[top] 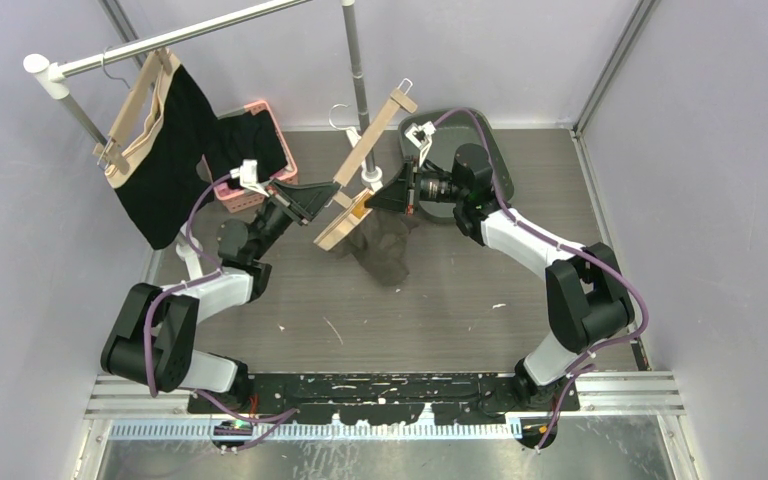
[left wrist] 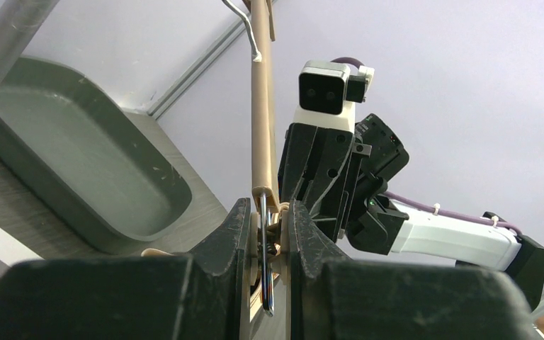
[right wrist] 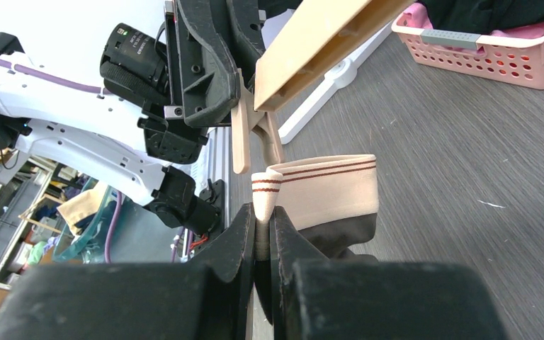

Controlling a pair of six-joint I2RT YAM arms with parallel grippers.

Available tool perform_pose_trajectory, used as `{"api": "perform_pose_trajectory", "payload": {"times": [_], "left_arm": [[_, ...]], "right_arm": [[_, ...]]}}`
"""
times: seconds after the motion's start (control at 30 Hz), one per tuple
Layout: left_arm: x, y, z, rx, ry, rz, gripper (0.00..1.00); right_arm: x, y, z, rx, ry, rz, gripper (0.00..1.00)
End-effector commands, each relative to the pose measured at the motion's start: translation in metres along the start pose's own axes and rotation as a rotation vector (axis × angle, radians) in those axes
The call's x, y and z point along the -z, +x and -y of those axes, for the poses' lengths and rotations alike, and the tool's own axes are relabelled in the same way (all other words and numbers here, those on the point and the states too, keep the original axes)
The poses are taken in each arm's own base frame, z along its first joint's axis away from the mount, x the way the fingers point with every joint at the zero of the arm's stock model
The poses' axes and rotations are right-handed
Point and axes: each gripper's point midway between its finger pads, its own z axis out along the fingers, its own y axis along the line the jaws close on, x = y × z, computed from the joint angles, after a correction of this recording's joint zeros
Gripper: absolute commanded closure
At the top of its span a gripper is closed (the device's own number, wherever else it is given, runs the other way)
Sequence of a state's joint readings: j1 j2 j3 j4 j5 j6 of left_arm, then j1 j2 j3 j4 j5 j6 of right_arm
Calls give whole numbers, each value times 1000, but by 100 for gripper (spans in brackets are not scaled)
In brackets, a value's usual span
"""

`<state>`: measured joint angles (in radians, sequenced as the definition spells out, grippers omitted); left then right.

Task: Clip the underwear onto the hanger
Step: Place the underwear at the center of the board.

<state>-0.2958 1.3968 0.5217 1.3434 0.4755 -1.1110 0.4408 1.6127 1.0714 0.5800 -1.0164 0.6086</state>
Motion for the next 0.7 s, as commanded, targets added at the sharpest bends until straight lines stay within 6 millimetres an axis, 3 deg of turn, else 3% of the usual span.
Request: {"api": "perform_pose_trajectory", "payload": {"times": [0.0, 0.67], "left_arm": [[-8, -15, 26, -59, 96, 50, 100], [-11, -9, 19, -58, 87, 33, 100]], "right_arm": [[0, -27, -20, 100, -52, 46, 99], [1, -29, -25, 105, -66, 44, 99]]}}
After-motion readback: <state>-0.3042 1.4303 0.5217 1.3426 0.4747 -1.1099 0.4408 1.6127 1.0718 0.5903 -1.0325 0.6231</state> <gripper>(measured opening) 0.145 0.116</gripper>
